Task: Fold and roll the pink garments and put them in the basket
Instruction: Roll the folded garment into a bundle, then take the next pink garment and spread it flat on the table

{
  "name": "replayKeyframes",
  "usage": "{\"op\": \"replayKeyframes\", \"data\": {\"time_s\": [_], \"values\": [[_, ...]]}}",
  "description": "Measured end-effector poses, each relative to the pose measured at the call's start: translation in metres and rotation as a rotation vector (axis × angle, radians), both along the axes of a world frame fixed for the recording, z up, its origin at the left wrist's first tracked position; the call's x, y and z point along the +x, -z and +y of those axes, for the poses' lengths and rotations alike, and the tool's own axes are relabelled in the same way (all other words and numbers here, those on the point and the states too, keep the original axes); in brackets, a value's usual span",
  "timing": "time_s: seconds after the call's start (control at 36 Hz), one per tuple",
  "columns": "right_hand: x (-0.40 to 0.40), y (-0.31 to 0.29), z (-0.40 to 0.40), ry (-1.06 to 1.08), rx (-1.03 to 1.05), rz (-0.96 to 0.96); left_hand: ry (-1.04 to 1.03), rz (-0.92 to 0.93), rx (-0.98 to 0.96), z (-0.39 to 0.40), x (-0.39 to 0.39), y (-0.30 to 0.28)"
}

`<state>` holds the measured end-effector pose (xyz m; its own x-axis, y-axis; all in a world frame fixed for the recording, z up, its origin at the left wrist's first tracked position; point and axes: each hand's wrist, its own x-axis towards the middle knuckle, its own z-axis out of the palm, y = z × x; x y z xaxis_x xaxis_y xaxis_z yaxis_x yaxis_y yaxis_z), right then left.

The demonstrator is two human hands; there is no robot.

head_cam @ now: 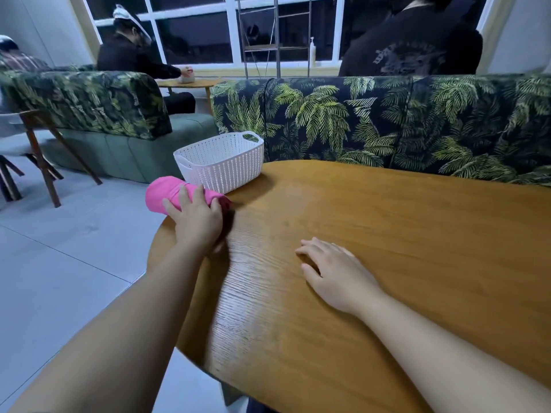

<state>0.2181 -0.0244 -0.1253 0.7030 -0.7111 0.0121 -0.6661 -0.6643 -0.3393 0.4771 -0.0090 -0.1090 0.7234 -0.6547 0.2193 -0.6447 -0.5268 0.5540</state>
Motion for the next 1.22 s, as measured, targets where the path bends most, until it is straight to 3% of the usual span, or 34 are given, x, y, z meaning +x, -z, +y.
{"op": "replayKeyframes", "data": {"time_s": [0.14, 0.39, 0.61, 0.94, 1.22], "values": [[0.0, -0.001, 0.001, -0.005, 0.004, -0.006, 0.046, -0.036, 0.077, 0.009, -0.014, -0.019], [-0.002, -0.001, 0.003, 0.006, 0.008, -0.045, 0.016, -0.034, -0.052, 0.003, 0.001, 0.001], [-0.008, 0.002, 0.002, 0.213, 0.055, -0.321, 0.101, -0.07, -0.079, 0.015, -0.039, 0.021], [-0.057, 0.01, 0.014, 0.252, 0.038, -0.242, 0.156, -0.071, 0.048, 0.024, -0.082, 0.026], [-0.13, 0.006, 0.034, 0.372, 0.064, -0.457, 0.496, -0.062, 0.083, 0.021, -0.208, 0.029]]}}
